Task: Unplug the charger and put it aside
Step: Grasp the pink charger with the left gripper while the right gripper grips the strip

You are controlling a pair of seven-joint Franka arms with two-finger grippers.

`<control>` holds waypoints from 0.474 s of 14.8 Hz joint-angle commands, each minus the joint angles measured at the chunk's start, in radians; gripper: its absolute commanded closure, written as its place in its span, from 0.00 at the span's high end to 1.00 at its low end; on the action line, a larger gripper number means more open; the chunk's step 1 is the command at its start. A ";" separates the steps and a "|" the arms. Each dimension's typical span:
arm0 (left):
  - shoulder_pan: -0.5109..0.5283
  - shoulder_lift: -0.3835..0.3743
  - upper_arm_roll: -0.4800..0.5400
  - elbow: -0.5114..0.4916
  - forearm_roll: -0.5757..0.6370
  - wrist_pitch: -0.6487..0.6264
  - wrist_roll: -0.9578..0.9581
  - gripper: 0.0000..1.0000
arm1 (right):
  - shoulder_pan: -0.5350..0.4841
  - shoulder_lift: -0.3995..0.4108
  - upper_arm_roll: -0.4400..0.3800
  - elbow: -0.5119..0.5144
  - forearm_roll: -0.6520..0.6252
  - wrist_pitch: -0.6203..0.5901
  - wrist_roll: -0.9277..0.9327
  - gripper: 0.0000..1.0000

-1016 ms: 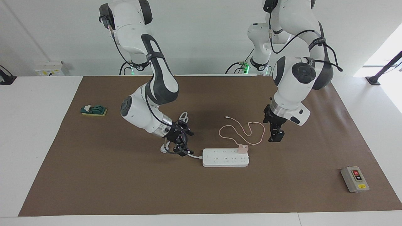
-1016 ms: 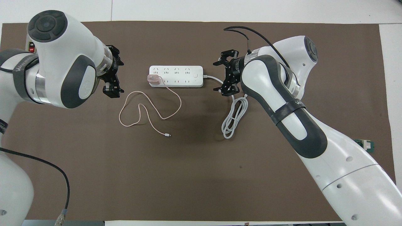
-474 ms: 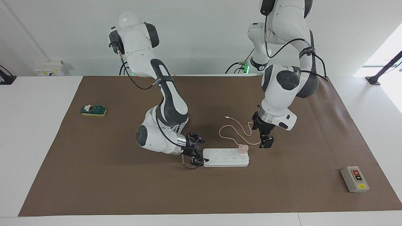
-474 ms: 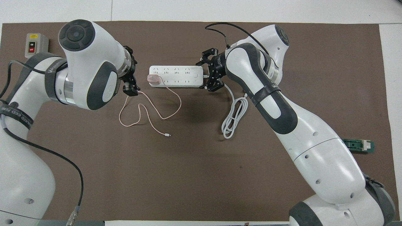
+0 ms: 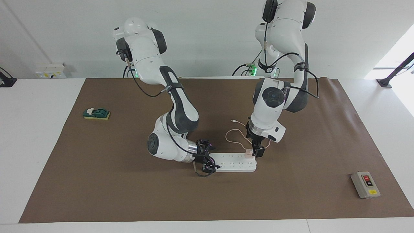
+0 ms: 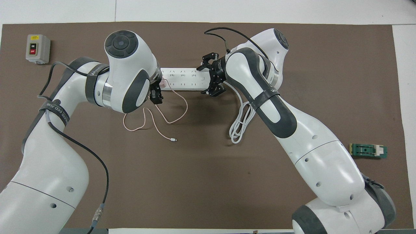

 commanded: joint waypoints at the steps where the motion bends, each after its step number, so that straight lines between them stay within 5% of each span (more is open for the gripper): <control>1: -0.033 0.041 0.026 0.052 0.002 -0.021 -0.018 1.00 | -0.006 0.024 0.004 0.034 0.005 -0.017 -0.024 1.00; 7: -0.016 0.041 0.024 0.053 0.053 -0.025 -0.007 0.92 | -0.007 0.029 0.002 0.037 0.002 0.002 -0.062 1.00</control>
